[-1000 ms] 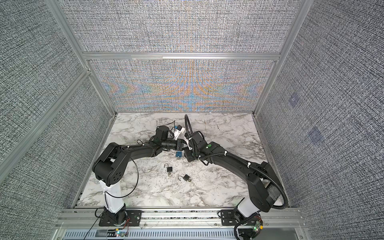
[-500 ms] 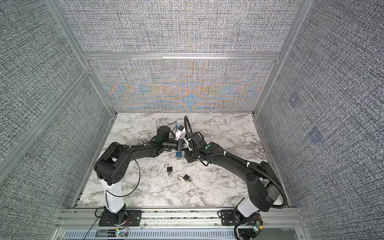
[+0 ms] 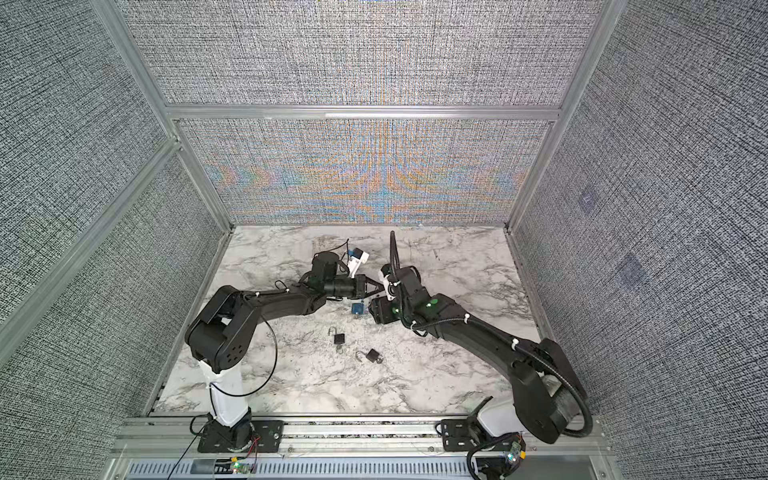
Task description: Lock with the key
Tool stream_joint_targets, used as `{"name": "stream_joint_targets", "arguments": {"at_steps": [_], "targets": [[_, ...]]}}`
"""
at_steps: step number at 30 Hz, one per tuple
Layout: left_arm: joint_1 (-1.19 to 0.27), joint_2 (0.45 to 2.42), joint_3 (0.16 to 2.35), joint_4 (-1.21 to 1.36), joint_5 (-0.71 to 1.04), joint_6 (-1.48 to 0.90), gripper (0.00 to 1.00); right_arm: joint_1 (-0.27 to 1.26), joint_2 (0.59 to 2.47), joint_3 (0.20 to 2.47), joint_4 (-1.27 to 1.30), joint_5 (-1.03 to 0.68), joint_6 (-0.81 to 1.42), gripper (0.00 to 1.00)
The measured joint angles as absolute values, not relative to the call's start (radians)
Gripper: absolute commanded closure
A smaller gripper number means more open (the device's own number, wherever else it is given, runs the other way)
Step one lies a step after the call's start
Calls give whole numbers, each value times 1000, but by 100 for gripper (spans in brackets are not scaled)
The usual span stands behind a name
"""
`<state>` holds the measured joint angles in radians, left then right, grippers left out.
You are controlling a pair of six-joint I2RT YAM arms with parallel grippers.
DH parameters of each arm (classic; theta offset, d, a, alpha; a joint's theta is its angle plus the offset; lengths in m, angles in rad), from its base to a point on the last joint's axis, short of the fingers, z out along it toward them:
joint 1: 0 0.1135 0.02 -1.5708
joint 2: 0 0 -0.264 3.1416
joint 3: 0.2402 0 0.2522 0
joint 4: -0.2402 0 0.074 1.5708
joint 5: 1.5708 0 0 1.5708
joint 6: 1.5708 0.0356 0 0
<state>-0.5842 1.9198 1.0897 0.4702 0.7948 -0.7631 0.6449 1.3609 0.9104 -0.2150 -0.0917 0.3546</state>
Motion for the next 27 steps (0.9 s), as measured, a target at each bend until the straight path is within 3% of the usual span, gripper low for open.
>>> {"name": "stream_joint_targets", "arguments": {"at_steps": [13, 27], "targets": [[-587, 1835, 1116, 422, 653, -817, 100, 472, 1130, 510, 163, -180, 442, 32], [-620, 1780, 1079, 425, 579, -875, 100, 471, 1121, 461, 370, -268, 381, 38]]}}
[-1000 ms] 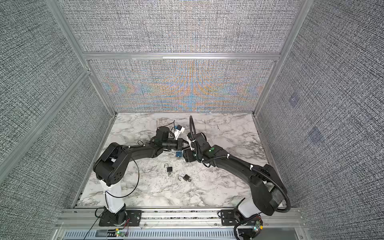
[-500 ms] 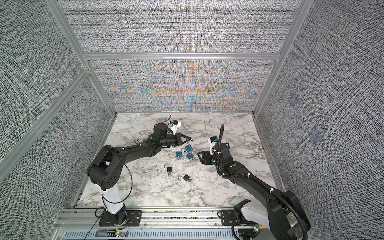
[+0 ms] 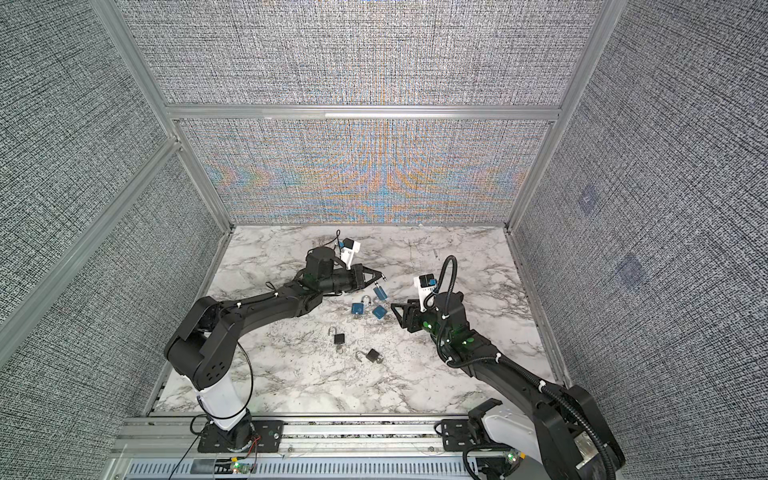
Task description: Lock with the key
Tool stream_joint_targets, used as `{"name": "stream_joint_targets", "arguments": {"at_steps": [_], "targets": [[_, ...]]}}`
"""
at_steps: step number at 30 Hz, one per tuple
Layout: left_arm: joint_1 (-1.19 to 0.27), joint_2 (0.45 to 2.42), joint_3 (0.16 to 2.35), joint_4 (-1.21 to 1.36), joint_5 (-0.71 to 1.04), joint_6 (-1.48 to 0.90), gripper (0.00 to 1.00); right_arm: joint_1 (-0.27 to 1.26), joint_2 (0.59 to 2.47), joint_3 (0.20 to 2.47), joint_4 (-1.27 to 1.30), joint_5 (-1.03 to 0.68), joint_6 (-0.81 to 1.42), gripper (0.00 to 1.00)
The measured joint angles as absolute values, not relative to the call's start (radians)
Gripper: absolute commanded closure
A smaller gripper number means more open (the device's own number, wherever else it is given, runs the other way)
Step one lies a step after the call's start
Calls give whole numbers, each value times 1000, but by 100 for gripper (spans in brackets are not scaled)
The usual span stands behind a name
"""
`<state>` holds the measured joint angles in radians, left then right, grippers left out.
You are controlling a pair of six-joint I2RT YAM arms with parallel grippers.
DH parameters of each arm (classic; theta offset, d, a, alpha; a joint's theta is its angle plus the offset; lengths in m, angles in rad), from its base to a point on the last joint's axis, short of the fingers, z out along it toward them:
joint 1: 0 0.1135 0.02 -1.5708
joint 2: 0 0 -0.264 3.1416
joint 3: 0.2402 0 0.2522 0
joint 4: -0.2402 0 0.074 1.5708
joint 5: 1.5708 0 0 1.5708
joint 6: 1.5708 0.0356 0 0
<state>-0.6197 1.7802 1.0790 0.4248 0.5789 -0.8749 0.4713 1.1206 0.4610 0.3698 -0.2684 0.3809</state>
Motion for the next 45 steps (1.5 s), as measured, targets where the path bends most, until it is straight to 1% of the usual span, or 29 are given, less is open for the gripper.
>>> {"name": "stream_joint_targets", "arguments": {"at_steps": [3, 16, 22, 26, 39, 45], "targets": [[-624, 1780, 1090, 427, 579, -903, 100, 472, 1124, 456, 398, -273, 372, 41], [-633, 1777, 1093, 464, 580, -974, 100, 518, 1173, 497, 428, -257, 322, 44], [-637, 1777, 1094, 474, 588, -1003, 100, 530, 1213, 519, 439, -236, 313, 54], [-640, 1781, 1093, 522, 611, -1031, 100, 531, 1234, 533, 445, -230, 305, 58], [-642, 1790, 1089, 550, 631, -1056, 100, 534, 1275, 566, 459, -207, 289, 59], [-645, 1794, 1089, 552, 632, -1059, 100, 535, 1290, 579, 466, -203, 288, 64]]}}
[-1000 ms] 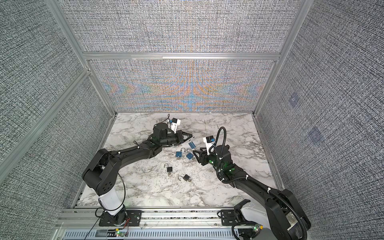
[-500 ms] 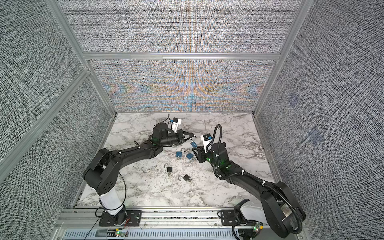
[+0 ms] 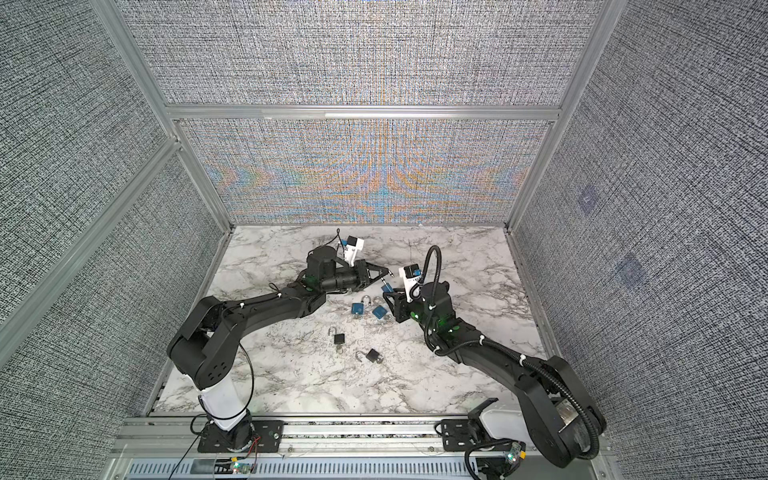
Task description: Lock with the key
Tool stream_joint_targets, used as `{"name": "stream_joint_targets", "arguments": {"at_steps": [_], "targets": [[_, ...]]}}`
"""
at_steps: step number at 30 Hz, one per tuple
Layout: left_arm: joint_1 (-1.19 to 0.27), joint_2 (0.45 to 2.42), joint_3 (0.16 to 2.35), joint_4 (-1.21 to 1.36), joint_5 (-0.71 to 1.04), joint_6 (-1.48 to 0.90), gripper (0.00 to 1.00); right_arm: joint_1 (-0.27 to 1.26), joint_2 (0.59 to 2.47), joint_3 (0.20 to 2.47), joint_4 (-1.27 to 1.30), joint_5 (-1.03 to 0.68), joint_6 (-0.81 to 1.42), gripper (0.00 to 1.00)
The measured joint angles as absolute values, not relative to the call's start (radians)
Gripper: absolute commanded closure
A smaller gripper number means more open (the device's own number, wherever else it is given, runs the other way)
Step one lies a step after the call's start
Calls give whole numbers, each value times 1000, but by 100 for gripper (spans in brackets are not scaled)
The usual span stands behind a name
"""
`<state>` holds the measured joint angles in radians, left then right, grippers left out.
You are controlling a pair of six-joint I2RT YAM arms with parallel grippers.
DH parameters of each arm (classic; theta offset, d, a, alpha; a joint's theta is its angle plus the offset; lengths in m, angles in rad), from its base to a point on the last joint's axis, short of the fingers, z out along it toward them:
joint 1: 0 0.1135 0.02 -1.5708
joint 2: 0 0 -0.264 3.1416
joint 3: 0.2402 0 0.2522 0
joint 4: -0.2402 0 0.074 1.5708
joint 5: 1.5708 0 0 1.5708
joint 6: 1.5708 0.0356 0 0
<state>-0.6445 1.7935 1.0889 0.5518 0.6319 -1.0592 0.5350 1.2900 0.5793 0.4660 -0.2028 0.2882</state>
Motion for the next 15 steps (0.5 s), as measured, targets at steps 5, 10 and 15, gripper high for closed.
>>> {"name": "stream_joint_targets", "arguments": {"at_steps": [5, 10, 15], "targets": [[-645, 1794, 1083, 556, 632, -1068, 100, 535, 1296, 581, 476, -199, 288, 68], [-645, 1794, 1081, 560, 632, -1074, 100, 535, 1296, 581, 479, -200, 288, 72], [-642, 1794, 1072, 576, 628, -1093, 100, 540, 1295, 581, 486, -230, 274, 98]]}}
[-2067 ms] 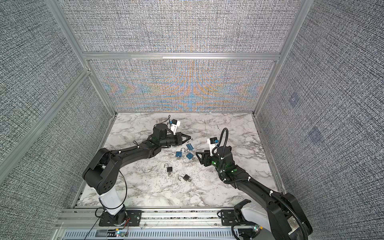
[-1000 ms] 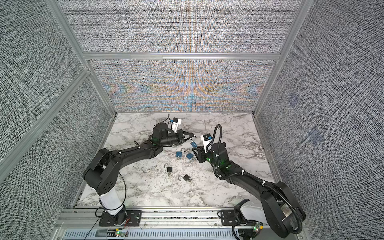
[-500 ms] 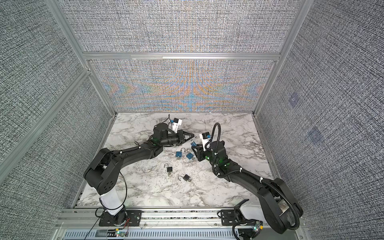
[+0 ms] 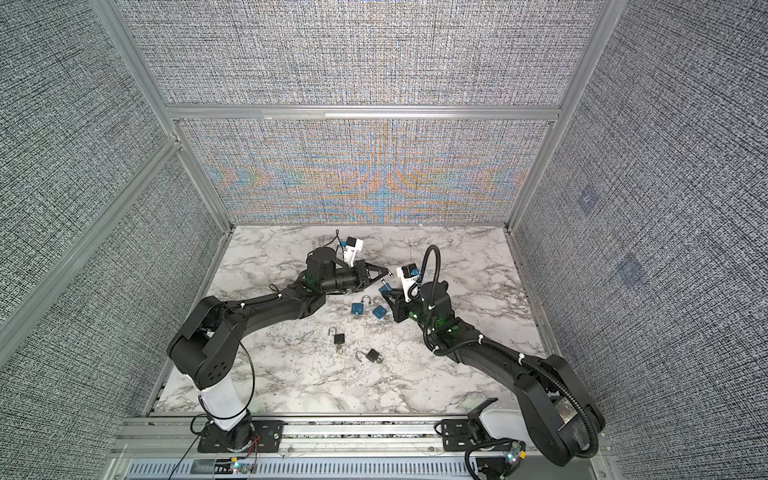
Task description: Lock with the key
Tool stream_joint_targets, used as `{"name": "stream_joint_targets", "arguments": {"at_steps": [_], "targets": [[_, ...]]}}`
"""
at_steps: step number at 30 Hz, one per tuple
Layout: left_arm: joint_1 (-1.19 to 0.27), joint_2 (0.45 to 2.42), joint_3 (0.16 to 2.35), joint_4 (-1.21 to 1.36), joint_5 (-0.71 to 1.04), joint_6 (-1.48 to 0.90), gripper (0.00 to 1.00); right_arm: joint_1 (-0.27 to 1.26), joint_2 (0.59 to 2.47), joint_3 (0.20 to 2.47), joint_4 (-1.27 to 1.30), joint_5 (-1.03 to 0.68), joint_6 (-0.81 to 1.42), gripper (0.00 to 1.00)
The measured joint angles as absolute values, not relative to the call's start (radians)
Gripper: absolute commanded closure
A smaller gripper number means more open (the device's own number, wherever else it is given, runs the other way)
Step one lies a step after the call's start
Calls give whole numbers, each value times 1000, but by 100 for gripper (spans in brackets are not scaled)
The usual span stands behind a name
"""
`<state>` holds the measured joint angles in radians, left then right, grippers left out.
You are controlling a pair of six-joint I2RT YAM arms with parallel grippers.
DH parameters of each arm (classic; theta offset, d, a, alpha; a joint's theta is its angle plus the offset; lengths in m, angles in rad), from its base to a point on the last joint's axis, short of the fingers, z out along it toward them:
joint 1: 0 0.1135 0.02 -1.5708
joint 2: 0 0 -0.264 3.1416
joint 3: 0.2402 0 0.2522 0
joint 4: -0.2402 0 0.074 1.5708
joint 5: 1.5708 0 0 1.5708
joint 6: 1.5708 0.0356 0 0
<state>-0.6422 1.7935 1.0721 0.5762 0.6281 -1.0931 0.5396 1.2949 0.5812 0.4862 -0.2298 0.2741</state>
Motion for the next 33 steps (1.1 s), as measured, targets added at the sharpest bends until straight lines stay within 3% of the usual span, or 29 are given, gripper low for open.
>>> {"name": "stream_joint_targets", "arguments": {"at_steps": [15, 17, 21, 33], "targets": [[-642, 1764, 1024, 641, 622, -1102, 100, 540, 1256, 579, 465, -266, 289, 100], [-639, 1752, 1018, 642, 628, -1096, 81, 538, 1245, 580, 455, -277, 291, 100], [-614, 1718, 1010, 636, 608, -1058, 64, 508, 1217, 576, 422, -249, 316, 100], [-580, 1590, 1007, 418, 501, -785, 55, 435, 1148, 676, 166, -394, 284, 100]]}}
